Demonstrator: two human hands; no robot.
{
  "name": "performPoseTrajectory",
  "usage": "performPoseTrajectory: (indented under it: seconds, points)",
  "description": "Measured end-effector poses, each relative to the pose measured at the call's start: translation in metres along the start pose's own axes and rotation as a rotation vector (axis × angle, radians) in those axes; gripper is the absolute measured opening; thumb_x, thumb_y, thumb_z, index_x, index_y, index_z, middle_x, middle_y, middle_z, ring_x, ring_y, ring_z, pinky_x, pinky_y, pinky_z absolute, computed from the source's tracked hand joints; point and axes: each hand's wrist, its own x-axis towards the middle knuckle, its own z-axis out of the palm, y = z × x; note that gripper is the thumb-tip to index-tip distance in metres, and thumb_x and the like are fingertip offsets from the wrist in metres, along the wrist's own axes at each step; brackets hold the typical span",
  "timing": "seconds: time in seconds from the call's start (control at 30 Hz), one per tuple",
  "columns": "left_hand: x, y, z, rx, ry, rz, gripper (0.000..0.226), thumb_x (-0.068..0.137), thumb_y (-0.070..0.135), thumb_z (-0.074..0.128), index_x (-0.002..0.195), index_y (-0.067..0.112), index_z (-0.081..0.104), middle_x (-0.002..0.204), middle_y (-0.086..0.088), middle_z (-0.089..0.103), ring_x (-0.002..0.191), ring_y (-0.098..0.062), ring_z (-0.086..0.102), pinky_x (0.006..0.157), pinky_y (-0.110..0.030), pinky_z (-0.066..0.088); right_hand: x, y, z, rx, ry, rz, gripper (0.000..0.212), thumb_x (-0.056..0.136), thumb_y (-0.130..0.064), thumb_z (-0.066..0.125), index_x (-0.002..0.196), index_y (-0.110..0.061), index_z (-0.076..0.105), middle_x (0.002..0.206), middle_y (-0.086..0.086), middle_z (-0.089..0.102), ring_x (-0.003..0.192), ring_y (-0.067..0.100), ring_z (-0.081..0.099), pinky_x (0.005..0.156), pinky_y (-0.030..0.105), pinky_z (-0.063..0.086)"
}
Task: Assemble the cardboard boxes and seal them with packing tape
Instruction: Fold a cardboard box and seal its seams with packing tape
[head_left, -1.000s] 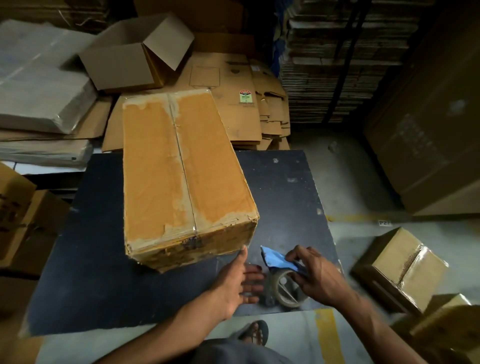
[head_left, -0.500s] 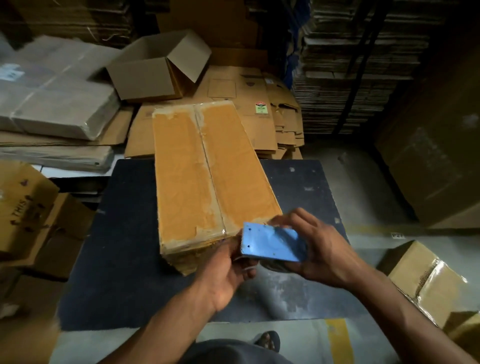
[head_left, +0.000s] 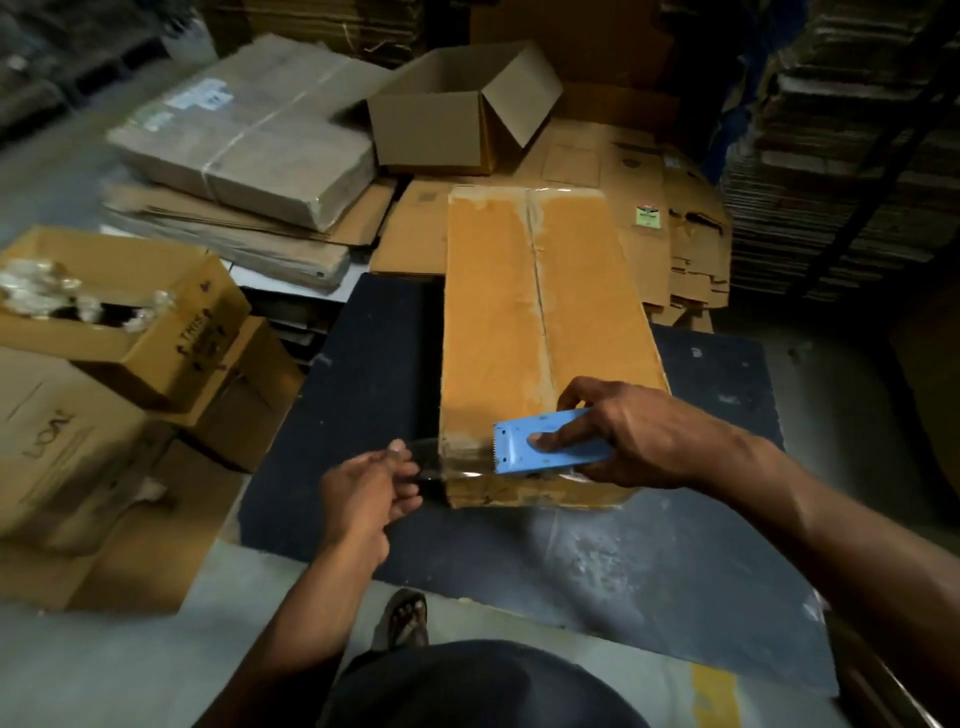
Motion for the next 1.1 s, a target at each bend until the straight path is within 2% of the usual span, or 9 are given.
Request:
performPoseTrajectory:
  seconds: [0.07,0.2,0.27,0.37,0.67,0.97,1.1]
  points:
    - [-0.001,0.001,0.004,-0.015,0.017,0.009,0.022,0.092,0.027,0.078,0.092,0.006,0.073,0.071,-0.005,0.073,0.056,-0.015,0.061,0.054,-0.033,0.059,0.007,-0.004,-0.003,-0.036,-0.003,-0.004,0.053,0.098,-0.044,0.065,0.147,-0.052,0.046,0.138,-0.005,0.047,0.098,0.006,0.048,0.075,0.022,0.044]
    - [0.001,-0.003,0.003,0.032,0.064,0.083,0.03,0.085,0.03,0.085,0.087,0.004,0.071,0.076,-0.012,0.074,0.05,-0.012,0.056,0.043,-0.027,0.05,0.014,-0.012,-0.006,-0.062,-0.017,-0.011,0.052,0.099,-0.044,0.063,0.147,-0.052,0.046,0.137,-0.005,0.048,0.109,0.013,0.057,0.08,0.028,0.053]
    - [0.002,-0.007,0.002,0.05,0.085,0.117,0.027,0.087,0.029,0.082,0.089,0.006,0.07,0.08,-0.012,0.075,0.049,-0.012,0.056,0.043,-0.027,0.048,0.016,-0.017,-0.006,-0.084,-0.025,-0.01,0.053,0.099,-0.042,0.063,0.148,-0.053,0.044,0.138,-0.004,0.046,0.11,0.015,0.059,0.081,0.028,0.053]
    - [0.006,-0.008,0.001,0.072,0.1,0.151,0.025,0.089,0.031,0.081,0.087,0.009,0.069,0.075,-0.007,0.074,0.049,-0.012,0.056,0.044,-0.029,0.046,0.021,-0.022,-0.007,-0.103,-0.041,0.012,0.055,0.099,-0.039,0.064,0.148,-0.053,0.044,0.137,-0.003,0.045,0.109,0.018,0.06,0.082,0.031,0.052]
    - [0.022,-0.019,-0.003,0.142,0.055,0.114,0.029,0.089,0.038,0.08,0.085,0.01,0.071,0.075,-0.004,0.075,0.05,-0.014,0.057,0.043,-0.027,0.042,0.037,-0.035,-0.012,-0.174,-0.106,0.045,0.056,0.098,-0.034,0.066,0.148,-0.048,0.047,0.131,-0.003,0.047,0.106,0.02,0.061,0.082,0.036,0.054]
    - [0.039,-0.037,0.009,0.144,-0.065,-0.048,0.031,0.09,0.039,0.08,0.087,0.009,0.074,0.078,-0.005,0.077,0.049,-0.013,0.048,0.043,-0.025,0.035,0.048,-0.04,-0.012,-0.204,-0.145,0.06,0.059,0.094,-0.033,0.072,0.146,-0.048,0.049,0.13,-0.005,0.046,0.103,0.015,0.06,0.079,0.032,0.055]
    - [0.045,-0.039,0.009,0.103,-0.159,-0.161,0.034,0.089,0.039,0.081,0.093,0.005,0.074,0.071,-0.002,0.075,0.044,-0.01,0.043,0.039,-0.021,0.028,0.05,-0.039,-0.012,-0.205,-0.167,0.059,0.059,0.094,-0.036,0.071,0.145,-0.053,0.047,0.13,-0.008,0.044,0.102,0.012,0.059,0.082,0.031,0.057]
